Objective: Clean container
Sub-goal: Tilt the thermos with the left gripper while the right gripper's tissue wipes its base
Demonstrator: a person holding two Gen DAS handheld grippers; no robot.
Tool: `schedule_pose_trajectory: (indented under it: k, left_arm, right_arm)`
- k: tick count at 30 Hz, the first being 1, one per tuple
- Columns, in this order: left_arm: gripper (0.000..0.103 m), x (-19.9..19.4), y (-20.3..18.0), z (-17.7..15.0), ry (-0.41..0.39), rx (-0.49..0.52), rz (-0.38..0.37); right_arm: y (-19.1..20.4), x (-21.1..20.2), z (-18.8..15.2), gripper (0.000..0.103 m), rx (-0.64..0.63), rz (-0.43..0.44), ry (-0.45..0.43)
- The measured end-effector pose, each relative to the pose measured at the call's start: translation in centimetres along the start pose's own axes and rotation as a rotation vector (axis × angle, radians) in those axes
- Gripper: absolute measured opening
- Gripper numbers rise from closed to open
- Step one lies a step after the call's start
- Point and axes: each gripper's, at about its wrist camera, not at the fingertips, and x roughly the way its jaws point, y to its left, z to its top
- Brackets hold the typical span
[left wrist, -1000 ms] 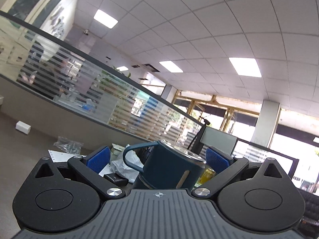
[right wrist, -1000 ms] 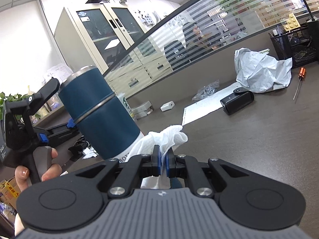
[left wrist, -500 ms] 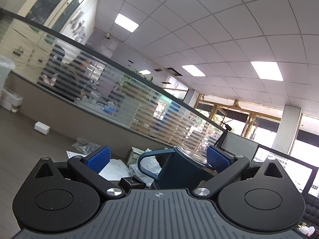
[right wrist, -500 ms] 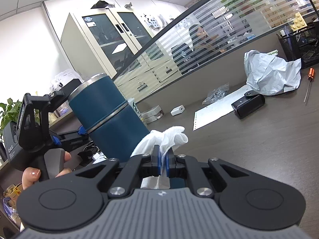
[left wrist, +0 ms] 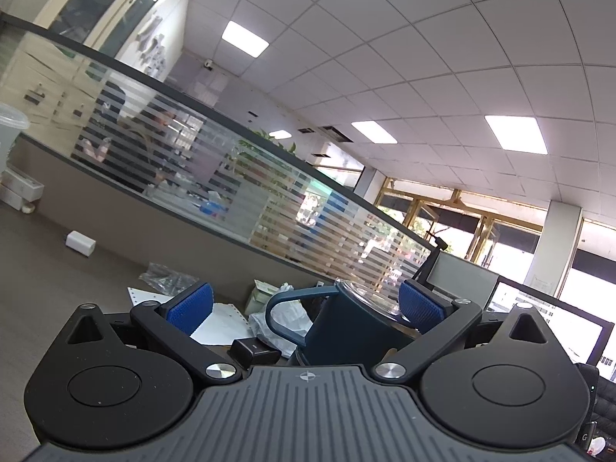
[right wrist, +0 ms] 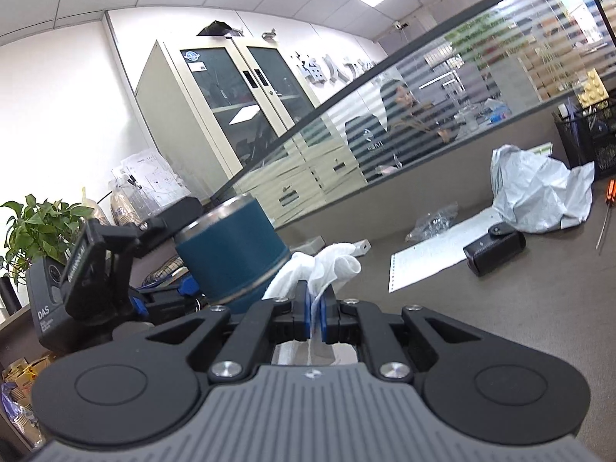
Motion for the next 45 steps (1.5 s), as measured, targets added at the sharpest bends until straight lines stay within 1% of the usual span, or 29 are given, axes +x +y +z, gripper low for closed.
schedule_pose_trajectory:
  k: [11,14,20,29,38,45]
  left_arm:
    - [0.103,0.0,0.1,-0.3,0.001,0.004,-0.003]
    - [0.103,0.0,0.0,-0.4,0.001,0.006,-0.004]
    - [0.103,0.0,0.0,-0.4,-0.001,0.01,-0.003]
    - [0.103,0.0,-0.1,-0.4,0.0,0.012,-0.004]
    - [0.103,0.0,0.0,-0.4,0.001,0.012,-0.008]
    - [0.103,-0.1,0.0,-0.4,0.002,0.011,-0.009]
  right_arm:
    - [0.4,0.1,0.8,0.01,-0.018,0.001,-0.052]
    - [0.5,-0.2,1.1,0.01,-0.01,0.028,-0.069]
    - [1.3,-0.8,1.4,0.01,-0.046,0.043,-0.103]
    - [2.4,-1.3,1.1,0.01,-0.107,0.041,-0.118]
    - [1.4,-0.6,1.2,0.01,-0.08,0.032,-0.105]
    - [1.5,-0.3,1.7,0.01,-0.073,0.032,-0.114]
